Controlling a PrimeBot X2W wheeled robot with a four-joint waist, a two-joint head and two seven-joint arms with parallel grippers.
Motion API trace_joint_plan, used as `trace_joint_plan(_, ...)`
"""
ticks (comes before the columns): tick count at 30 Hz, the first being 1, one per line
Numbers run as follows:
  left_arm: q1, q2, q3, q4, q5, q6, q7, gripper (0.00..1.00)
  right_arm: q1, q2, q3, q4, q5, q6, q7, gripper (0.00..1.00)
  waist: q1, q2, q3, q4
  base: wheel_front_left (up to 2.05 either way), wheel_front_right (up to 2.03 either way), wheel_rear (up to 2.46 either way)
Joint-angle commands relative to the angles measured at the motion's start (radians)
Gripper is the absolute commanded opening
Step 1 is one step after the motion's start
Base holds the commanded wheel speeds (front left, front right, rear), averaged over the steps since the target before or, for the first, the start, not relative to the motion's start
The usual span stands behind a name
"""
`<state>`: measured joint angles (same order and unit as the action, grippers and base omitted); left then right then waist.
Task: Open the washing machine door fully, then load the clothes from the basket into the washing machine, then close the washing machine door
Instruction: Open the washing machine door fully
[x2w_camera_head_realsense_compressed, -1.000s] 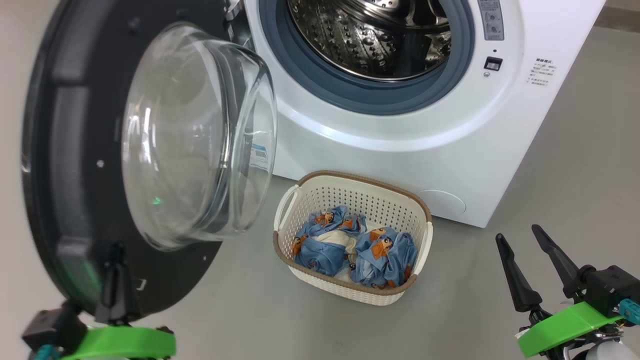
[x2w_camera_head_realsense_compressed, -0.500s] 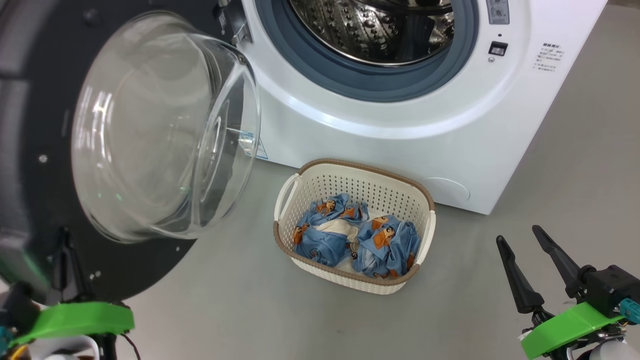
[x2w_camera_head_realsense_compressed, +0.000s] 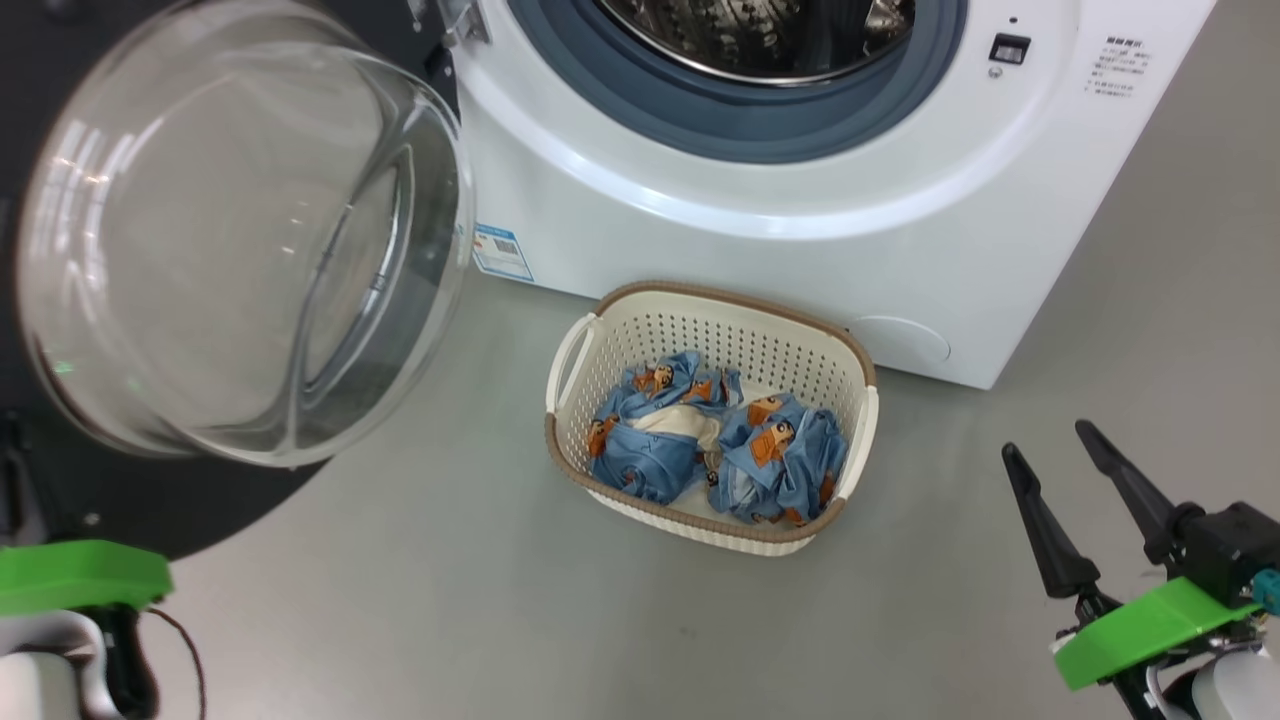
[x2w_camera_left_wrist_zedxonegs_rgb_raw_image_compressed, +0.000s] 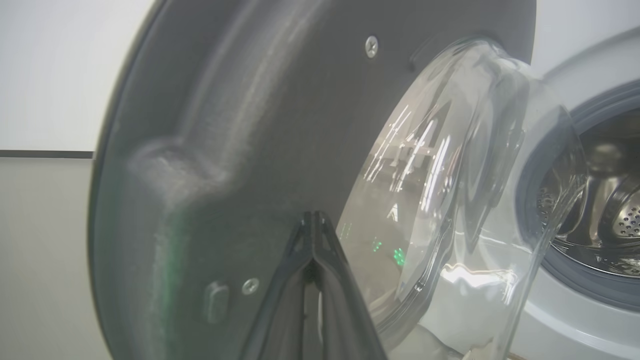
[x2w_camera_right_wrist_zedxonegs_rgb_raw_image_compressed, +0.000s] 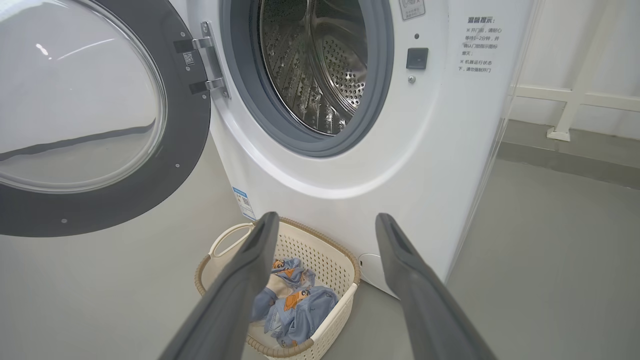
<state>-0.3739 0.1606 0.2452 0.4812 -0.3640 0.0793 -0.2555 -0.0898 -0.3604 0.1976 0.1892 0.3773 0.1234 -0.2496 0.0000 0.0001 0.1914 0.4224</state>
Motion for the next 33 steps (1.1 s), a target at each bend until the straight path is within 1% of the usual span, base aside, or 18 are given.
trace_joint_plan(1,-0.044,0.062,0.061,-0.003,0.013,-0.004,-0.006,0.0,-0.032,-0.025,0.023,-0.024,0.007,0.007,-0.012,1.0,0.0,-0.0001,0.016,-0.006,0.0,0.0,0.0)
trace_joint_plan(11,-0.16,0.111,0.185,0.123,0.049,-0.051,-0.006,0.0,-0.073,-0.057,0.031,-0.029,0.01,0.007,-0.012,1.0,0.0,-0.0001,0.084,-0.015,0.0,0.0,0.0)
trace_joint_plan(18,-0.23,0.14,0.235,0.197,0.091,-0.063,-0.006,0.0,-0.096,-0.078,0.039,-0.032,0.01,0.007,-0.012,1.0,0.0,-0.0001,0.125,-0.019,0.0,0.0,0.0)
trace_joint_plan(26,-0.312,0.156,0.316,0.289,0.082,-0.09,-0.006,0.0,-0.126,-0.106,0.048,-0.037,0.011,0.007,-0.012,1.0,0.0,-0.0001,0.169,-0.023,0.0,0.0,0.0)
trace_joint_plan(33,-0.351,0.178,0.349,0.345,0.119,-0.089,-0.006,0.0,-0.145,-0.12,0.057,-0.034,0.013,0.007,-0.012,1.0,0.0,-0.0001,0.183,-0.027,0.0,0.0,0.0)
